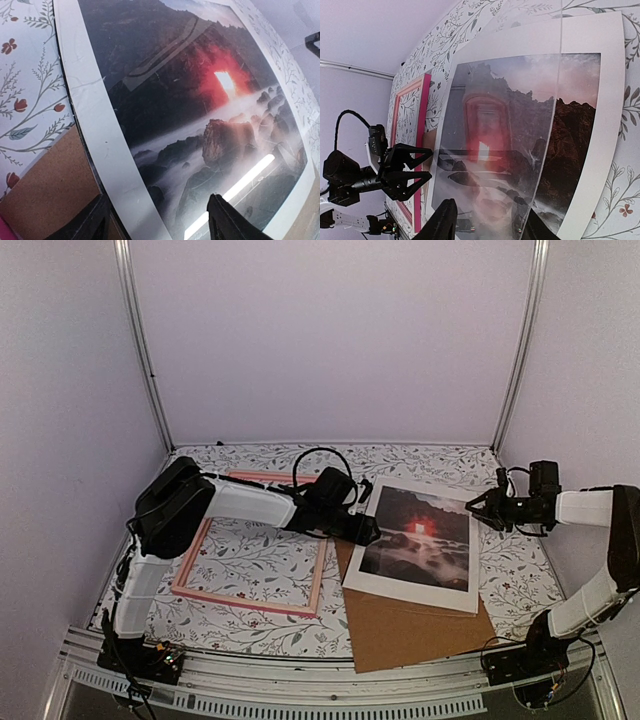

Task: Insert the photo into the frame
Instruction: Pick up the glass panel from the mat board.

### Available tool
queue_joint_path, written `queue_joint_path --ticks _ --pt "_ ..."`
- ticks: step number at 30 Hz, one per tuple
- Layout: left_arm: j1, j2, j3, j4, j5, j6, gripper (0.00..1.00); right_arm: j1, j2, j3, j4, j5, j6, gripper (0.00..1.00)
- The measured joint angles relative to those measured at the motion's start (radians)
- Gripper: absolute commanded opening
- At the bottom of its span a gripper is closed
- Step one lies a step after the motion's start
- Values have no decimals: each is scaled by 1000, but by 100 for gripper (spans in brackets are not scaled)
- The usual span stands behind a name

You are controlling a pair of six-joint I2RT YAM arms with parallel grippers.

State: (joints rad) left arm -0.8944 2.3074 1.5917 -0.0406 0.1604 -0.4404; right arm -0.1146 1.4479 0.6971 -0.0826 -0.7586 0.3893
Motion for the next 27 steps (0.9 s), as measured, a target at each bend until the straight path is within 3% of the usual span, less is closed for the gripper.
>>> queue_joint_path --ticks 7,16,22,27 --pt "0 -7 -10 2 4 0 71 -5 14 13 -19 -22 -27 0" --pt "9 -128 -134 -34 18 2 81 -5 16 105 -102 -44 -43 0" --pt "42 -319 -209 -55 -2 18 86 -5 -83 192 -172 -95 -30 0" --pt "138 -511 -300 -54 -45 29 88 6 -134 259 -175 -174 26 0"
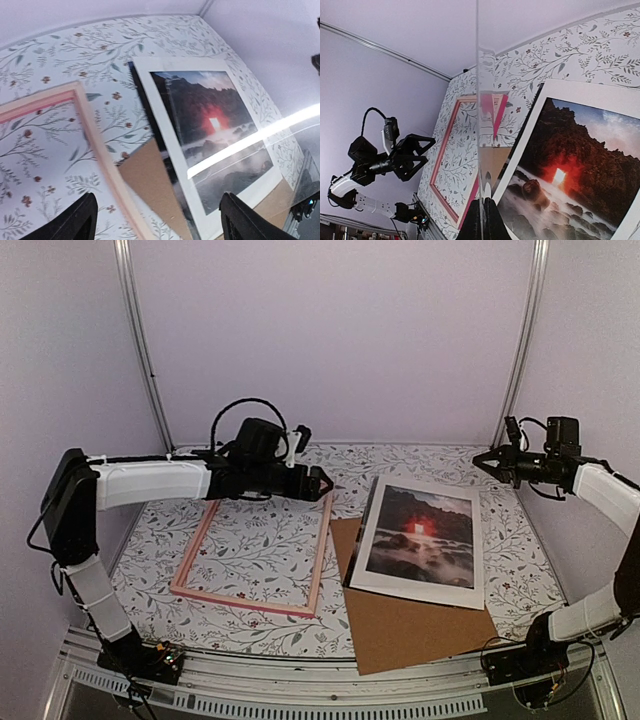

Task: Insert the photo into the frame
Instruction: Pick up the glass panel from the mat board, then move the frame body to the center of the board.

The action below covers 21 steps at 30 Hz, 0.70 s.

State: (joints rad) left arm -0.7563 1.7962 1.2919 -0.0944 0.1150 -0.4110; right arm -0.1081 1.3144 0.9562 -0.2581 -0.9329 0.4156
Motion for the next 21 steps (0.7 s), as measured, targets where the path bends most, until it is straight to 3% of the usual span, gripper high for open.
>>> queue_joint_path --ticks 10,21 --pt "372 -194 -259 -61 -100 11 93 96 -10 115 96 -129 193 0" --pt "573 -174 -328 -131 -183 39 98 212 76 183 251 -198 340 0"
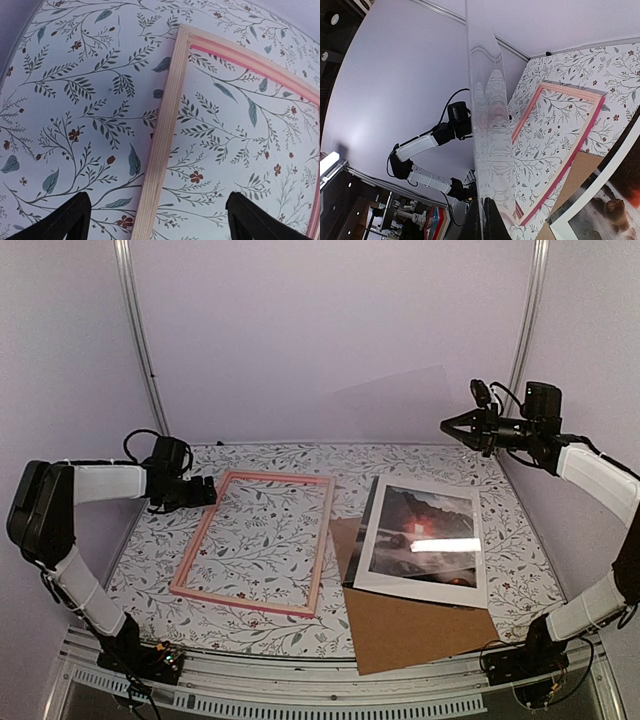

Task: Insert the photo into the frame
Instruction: Move the frame body to the center of the board.

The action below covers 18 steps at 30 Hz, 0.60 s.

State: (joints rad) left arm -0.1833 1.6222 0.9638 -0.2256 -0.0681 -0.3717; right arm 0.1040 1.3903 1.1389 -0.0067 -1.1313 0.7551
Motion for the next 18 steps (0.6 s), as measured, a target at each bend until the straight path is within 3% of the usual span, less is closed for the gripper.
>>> queue_joint_path --ticks 9,18 --pt "18 99 -37 8 45 0 85 42 14 10 60 -9 57 0" --pt "0 77 -138 78 114 -24 75 42 14 16 69 -8 70 0"
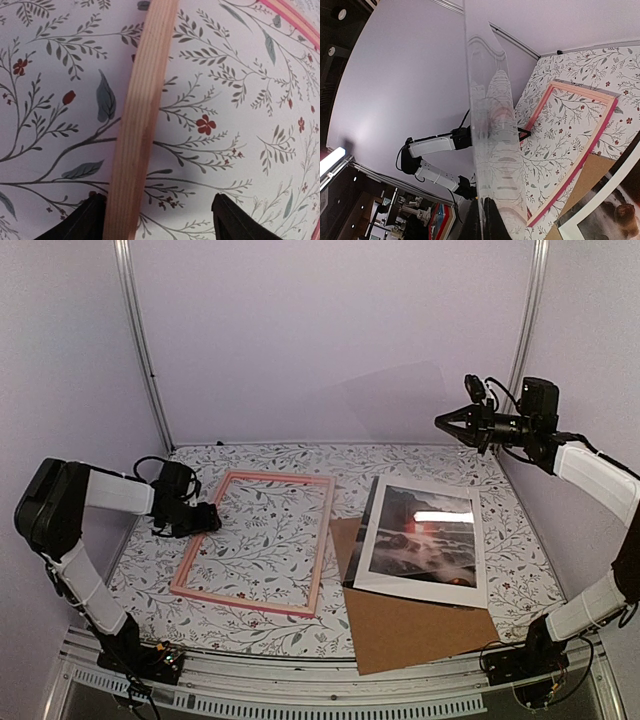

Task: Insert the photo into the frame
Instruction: Move the frame body to the center of the board, then place the glass panel at the frame body.

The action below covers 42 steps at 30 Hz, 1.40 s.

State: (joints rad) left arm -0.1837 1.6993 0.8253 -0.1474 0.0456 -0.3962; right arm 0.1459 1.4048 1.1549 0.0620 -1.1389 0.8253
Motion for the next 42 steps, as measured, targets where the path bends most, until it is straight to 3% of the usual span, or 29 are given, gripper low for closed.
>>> queue_joint_path --ticks 14,21,26,31,42 --pt "-291 -169 -201 100 14 -172 77 0 16 1 7 7 10 0" --pt "-311 -235 -192 15 -51 -188 86 21 43 2 15 33 16 0" --pt "-280 -289 -132 -43 -110 -161 93 90 93 26 29 57 32 0" --pt "-172 -426 -119 -53 -142 -137 99 192 171 69 100 91 91 0" --pt "29 -539 -77 -66 -154 -106 100 401 438 245 301 146 278 0"
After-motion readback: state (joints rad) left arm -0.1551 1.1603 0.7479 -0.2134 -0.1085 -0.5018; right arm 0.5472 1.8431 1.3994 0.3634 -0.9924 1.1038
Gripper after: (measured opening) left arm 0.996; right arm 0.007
